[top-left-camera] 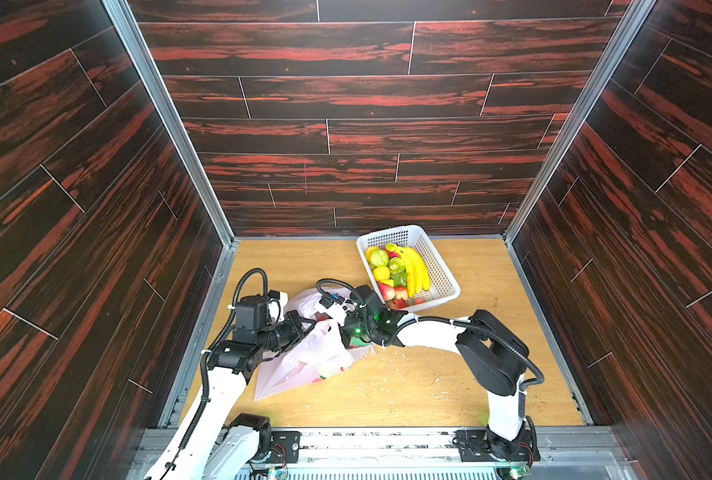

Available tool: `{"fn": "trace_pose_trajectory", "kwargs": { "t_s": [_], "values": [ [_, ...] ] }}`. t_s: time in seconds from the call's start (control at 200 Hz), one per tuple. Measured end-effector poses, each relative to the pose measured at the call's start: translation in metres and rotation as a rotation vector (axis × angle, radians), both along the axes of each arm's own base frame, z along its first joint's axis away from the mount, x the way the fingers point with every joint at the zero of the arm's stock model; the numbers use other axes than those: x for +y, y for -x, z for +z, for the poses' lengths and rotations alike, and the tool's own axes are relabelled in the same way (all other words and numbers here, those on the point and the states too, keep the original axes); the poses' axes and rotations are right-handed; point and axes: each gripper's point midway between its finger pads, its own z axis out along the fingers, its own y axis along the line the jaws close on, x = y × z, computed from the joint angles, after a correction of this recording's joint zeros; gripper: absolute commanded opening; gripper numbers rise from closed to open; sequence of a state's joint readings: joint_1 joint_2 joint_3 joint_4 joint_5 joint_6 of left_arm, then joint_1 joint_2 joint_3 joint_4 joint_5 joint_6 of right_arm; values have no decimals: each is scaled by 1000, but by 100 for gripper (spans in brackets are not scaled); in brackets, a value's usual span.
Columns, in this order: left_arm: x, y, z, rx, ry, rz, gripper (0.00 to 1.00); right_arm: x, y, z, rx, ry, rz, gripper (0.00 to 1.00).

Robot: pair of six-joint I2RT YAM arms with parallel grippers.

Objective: Place the fake fruits into the plastic bag and tie a complex knot
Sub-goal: 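Lower the red pepper into the bag opening beside the left gripper, then release the pepper and withdraw the open right gripper from the bag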

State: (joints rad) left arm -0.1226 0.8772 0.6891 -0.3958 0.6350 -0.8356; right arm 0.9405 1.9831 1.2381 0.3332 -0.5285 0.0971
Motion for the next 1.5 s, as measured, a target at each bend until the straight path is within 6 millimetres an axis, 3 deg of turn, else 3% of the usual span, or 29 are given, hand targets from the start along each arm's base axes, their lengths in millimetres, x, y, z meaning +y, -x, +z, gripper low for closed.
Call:
{"fn": "trace_pose_trajectory", "kwargs": {
  "t_s": [0.155, 0.24, 0.531, 0.751, 1.017, 1.408, 1.498],
  "values": [
    [1, 0, 0, -1, -3, 4, 0, 3, 2, -1, 20, -4, 5, 69],
    [1, -1, 0, -3, -5, 7, 0, 3, 1, -1, 7, -8, 1, 74],
    [1, -1, 0, -2, -5, 9, 0, -10, 1, -18, -9, 42, -44, 76],
    [1, 0, 2, -12, -4, 8, 0, -30, 2, 2, -57, 38, -100, 76],
    [2, 0, 3, -18, -8, 6, 0, -67, 6, 22, -113, 55, -181, 76],
    [0, -1, -2, 3, -5, -3, 0, -130, 35, 0, -97, 167, -251, 77],
    [-1, -1, -4, 11, -4, -8, 0, -147, 44, 2, -111, 171, -256, 77]
  ]
}}
